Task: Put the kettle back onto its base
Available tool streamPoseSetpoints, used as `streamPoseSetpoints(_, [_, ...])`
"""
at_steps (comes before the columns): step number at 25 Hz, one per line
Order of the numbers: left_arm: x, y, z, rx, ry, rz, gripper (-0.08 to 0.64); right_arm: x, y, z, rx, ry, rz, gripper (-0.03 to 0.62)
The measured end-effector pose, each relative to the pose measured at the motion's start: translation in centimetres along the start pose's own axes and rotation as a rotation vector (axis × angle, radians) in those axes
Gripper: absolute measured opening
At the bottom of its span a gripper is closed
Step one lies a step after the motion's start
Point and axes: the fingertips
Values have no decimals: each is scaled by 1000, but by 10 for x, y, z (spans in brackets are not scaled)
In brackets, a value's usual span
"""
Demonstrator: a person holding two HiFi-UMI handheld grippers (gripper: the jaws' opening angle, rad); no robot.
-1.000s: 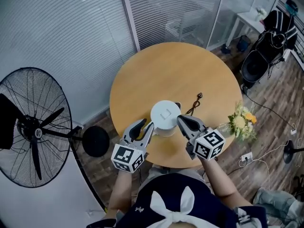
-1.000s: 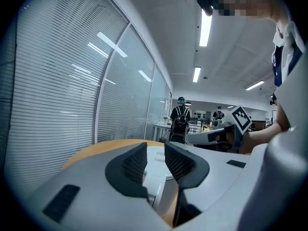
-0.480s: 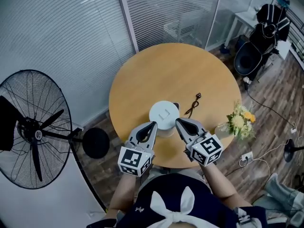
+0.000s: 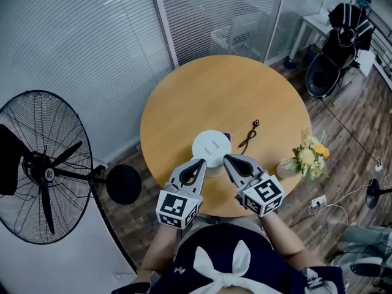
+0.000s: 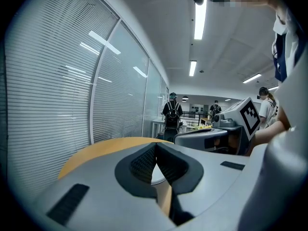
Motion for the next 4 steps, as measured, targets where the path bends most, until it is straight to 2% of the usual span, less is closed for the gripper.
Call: streamPoseSetpoints(4, [-4,-3,1,-1,-12,5,26,-1,-3,4,5,-5,-9,23])
Point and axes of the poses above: the fingertips, and each gripper's own axes: z forward along the fingers, y to its right, x out of its top
